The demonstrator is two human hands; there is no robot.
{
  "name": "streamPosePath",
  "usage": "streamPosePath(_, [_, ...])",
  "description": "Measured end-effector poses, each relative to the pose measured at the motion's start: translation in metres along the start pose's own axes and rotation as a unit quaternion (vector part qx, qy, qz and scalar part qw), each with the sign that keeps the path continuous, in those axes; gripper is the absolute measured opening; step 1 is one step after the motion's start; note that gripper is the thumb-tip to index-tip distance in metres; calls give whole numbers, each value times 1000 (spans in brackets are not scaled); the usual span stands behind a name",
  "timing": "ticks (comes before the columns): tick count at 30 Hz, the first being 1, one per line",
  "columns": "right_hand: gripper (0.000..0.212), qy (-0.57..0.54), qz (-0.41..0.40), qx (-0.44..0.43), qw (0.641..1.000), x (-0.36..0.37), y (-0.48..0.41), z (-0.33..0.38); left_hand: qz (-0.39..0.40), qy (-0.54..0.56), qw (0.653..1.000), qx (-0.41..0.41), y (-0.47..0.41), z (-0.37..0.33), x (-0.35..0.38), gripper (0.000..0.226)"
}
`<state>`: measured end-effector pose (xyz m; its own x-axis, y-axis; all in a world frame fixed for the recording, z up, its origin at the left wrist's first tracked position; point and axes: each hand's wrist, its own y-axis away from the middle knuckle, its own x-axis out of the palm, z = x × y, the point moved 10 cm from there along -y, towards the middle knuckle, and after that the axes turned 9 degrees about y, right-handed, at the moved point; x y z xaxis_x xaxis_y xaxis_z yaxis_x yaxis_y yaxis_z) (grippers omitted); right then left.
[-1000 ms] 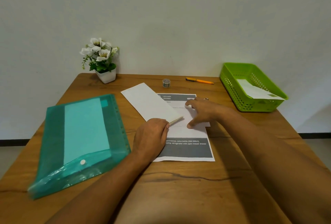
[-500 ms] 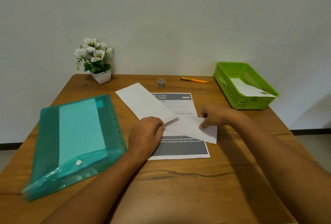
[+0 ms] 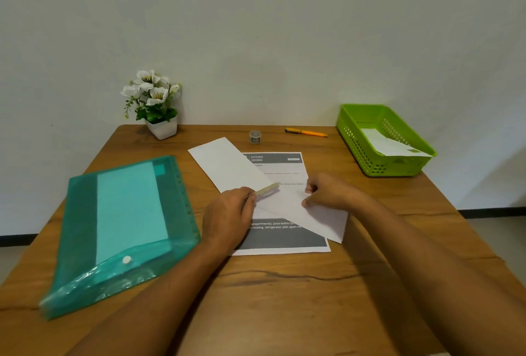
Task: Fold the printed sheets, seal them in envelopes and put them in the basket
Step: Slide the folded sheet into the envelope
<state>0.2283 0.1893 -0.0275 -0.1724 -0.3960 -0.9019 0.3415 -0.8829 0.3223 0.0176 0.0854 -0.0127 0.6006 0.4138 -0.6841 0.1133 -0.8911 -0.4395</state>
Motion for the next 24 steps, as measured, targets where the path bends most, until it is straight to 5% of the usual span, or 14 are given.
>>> streamPosePath(7, [22,-210,-33,52,976,-20,25,-44,-14,6,1000,-24,0,3,-4,32])
streamPosePath(11, [16,-317,-27,66,946,-15,36,-49,-5,9,1000,-22,-1,-2,-4,17])
streamPosePath(21, [18,-356,-84,52,929,-21,35,-39,34,-3,999,-34,-16,-2,4,26])
streamPosePath(24, [34,-358,-87,40,929,-26,40,-31,37,-2,998,-46,-22,-4,3,28])
